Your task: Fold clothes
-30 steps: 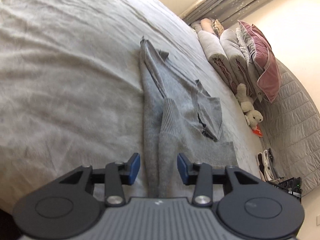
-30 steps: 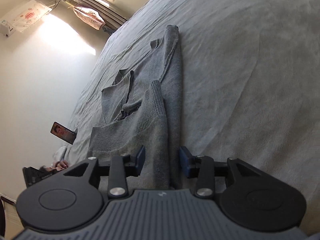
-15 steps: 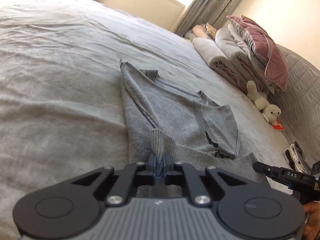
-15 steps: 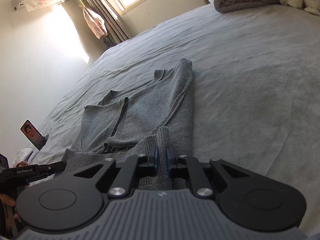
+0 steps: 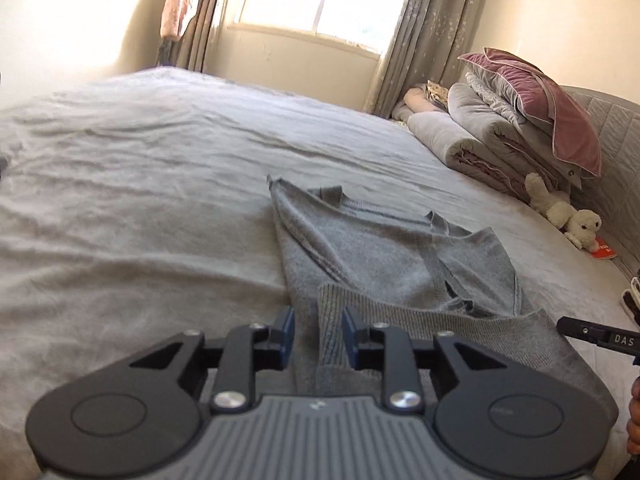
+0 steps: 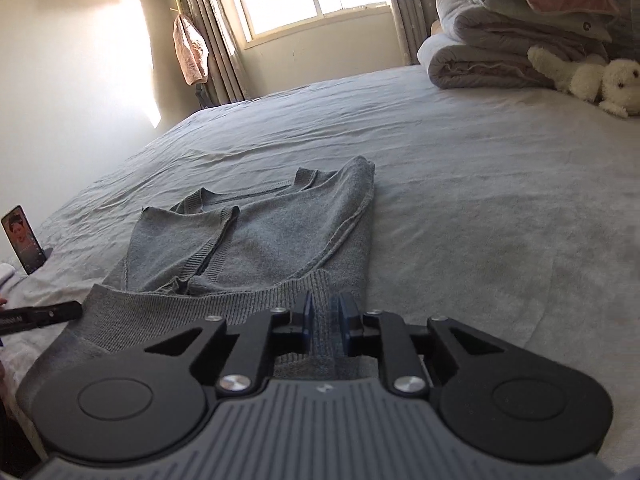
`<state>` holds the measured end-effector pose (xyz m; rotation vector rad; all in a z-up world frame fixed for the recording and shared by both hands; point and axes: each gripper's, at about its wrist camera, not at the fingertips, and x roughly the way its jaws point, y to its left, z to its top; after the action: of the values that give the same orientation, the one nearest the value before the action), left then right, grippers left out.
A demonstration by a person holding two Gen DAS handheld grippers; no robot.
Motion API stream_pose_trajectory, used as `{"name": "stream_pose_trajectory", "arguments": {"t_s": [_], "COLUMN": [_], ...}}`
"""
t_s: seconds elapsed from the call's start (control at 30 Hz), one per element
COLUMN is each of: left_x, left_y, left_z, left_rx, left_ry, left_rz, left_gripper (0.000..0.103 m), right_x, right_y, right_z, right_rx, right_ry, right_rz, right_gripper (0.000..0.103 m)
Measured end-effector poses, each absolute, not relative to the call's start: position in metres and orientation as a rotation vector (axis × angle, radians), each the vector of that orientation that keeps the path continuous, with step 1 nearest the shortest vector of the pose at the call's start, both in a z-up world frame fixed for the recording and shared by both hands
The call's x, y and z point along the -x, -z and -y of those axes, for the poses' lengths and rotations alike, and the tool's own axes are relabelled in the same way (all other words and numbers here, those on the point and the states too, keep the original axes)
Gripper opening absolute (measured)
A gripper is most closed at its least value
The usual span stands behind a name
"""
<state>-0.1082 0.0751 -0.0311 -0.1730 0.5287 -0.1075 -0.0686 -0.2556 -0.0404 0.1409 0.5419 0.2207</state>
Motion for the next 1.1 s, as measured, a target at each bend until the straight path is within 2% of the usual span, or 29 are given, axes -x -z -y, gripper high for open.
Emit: {"name": "stream_pose_trajectory", "arguments": {"t_s": [0.13, 0.23, 0.33, 0.4, 0.5, 0.67, 0.8, 0.93, 1.1], "left_x": [0.11, 0.107, 0.106, 0.106, 0.106, 0.106, 0.122, 0.139, 0.146], "left_y": [0.023, 0.029, 0.029, 0.029, 0.029, 0.027, 0.013, 0.003, 0.006], "left_z": [-0.047, -0.038, -0.046, -0.051, -0.059, -0.073, -0.077, -0.078, -0.086], "left_rx": [0.035, -0.001, 0.016, 0.028, 0.046, 0.071, 0.007, -0.074, -0.01], "left_ry": [0.161, 0.181, 0.174, 0.17, 0.163, 0.16, 0.193, 0.211, 0.204], "left_rz": [-0.486, -0.506, -0.529, -0.545, -0.568, -0.606, -0.613, -0.622, -0.759], "left_gripper": [0.031, 0.031, 0.033, 0.033, 0.038, 0.039, 0.045, 0.045, 0.049], "right_x": [0.082, 0.078, 0.073, 0.073, 0.075, 0.083, 0.097, 0.112, 0.129], "right_y": [0.035, 0.044, 0.053, 0.054, 0.051, 0.034, 0.019, 0.01, 0.008], "right_z": [0.222, 0.204, 0.21, 0.222, 0.242, 0.266, 0.271, 0.273, 0.275], "right_rx": [0.03, 0.094, 0.07, 0.031, -0.018, -0.077, -0.045, 0.027, 0.076], "right_ry": [-0.236, -0.246, -0.211, -0.189, -0.146, -0.163, -0.193, -0.212, -0.213], "right_rz": [-0.483, -0.507, -0.535, -0.537, -0.559, -0.609, -0.633, -0.655, -0.705], "right_gripper": [0.019, 0.019, 0.023, 0.031, 0.032, 0.034, 0.038, 0.041, 0.042]}}
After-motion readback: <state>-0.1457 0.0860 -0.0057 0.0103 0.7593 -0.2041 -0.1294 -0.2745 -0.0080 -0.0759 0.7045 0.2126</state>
